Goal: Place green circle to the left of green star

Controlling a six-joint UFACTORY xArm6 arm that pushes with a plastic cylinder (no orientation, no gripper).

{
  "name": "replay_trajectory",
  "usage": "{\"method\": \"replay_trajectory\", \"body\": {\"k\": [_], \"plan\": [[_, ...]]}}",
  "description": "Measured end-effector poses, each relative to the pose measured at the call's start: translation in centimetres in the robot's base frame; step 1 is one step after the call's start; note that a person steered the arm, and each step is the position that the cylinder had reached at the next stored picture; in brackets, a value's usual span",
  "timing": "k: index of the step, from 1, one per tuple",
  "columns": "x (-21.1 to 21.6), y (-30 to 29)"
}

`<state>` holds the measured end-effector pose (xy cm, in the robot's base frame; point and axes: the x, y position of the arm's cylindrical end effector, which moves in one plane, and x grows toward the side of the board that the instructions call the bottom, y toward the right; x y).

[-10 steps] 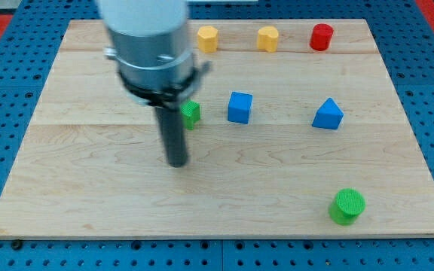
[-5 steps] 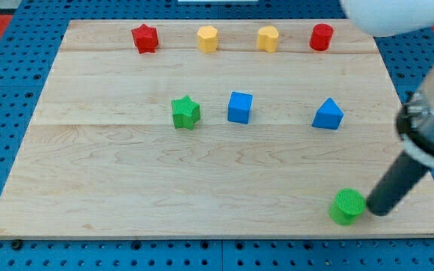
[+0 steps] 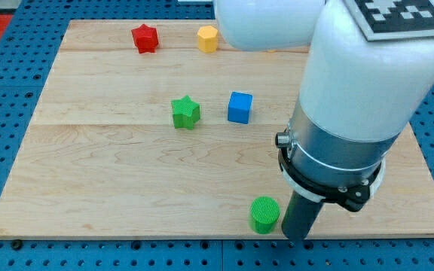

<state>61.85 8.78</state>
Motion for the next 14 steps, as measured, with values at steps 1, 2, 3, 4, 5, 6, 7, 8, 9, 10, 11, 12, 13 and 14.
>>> {"method": "replay_trajectory", "body": {"k": [1, 2, 3, 4, 5, 6, 7, 8, 9, 10, 11, 12, 13, 14], "plan": [[-1.4, -4.8], [-3.3, -10.0], [-6.3, -14.2], [-10.1, -14.7], [-10.2, -13.5], [-11.0, -12.6], [-12.7, -12.9], [-15.0, -14.3], [-17.4, -15.9], [-17.8, -18.2], [-17.8, -19.5], [-17.8, -19.8], [-18.2, -21.2], [-18.0, -21.3]]}}
